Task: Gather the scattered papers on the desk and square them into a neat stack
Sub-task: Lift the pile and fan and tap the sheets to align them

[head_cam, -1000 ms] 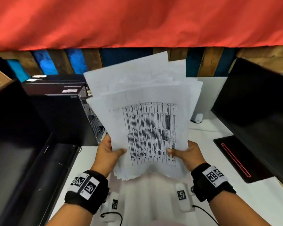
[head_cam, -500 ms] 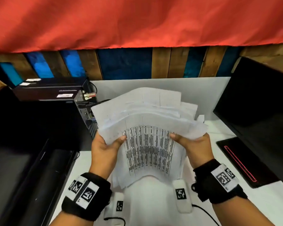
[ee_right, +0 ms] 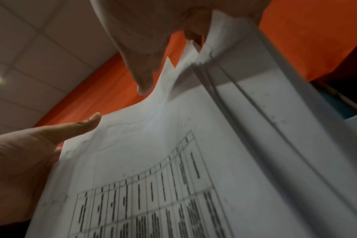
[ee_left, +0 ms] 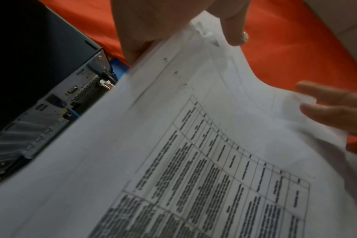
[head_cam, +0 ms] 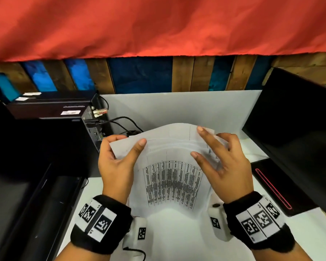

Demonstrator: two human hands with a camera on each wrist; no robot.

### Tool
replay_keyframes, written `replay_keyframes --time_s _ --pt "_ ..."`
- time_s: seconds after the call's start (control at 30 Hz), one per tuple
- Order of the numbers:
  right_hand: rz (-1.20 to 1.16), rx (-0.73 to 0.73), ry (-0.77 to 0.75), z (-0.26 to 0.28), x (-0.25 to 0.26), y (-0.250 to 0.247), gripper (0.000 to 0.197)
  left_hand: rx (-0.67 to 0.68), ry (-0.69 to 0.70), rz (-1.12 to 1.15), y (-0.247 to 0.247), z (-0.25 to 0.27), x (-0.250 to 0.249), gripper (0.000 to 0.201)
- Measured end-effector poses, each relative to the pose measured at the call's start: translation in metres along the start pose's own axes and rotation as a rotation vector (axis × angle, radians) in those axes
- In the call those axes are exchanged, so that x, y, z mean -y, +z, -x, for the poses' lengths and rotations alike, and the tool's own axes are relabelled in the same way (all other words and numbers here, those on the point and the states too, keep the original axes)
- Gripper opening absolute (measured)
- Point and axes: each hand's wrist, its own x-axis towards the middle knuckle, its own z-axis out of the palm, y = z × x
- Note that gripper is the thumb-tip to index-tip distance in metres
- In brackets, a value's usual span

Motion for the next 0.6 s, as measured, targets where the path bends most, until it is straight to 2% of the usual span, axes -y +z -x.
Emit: replay_keyframes --time_s 0.07,0.17,0.3,0.4,0.5,0.6 --pt "0.087 0.038 0.017 -0.002 0.001 0.0 0.039 -0.024 0.016 -0.027 0.002 -0.001 0.0 0.034" --pt "0.078 -0.008 0.015 0.002 -0.003 0.005 0.023 -0.039 0.034 -0.071 0.005 0.0 0.0 0.033" --pt "0.041 -0.105 0.01 0.006 -0.005 0.005 0.024 -0.067 0.03 -0.105 0.007 -0.001 0.001 0.036" --pt "0.075 -0.045 0.0 0.008 0.0 0.003 0.043 -0.086 0.049 -0.157 0.011 -0.001 0.003 0.035" --pt "0.075 0.026 0.037 0.012 -0.002 0.004 0.033 -0.086 0.076 -0.181 0.012 0.002 0.005 0.029" --pt "0.034 -0.037 0.022 0.015 -0.008 0.008 0.028 -0.079 0.114 -0.163 0.011 0.006 0.005 0.026"
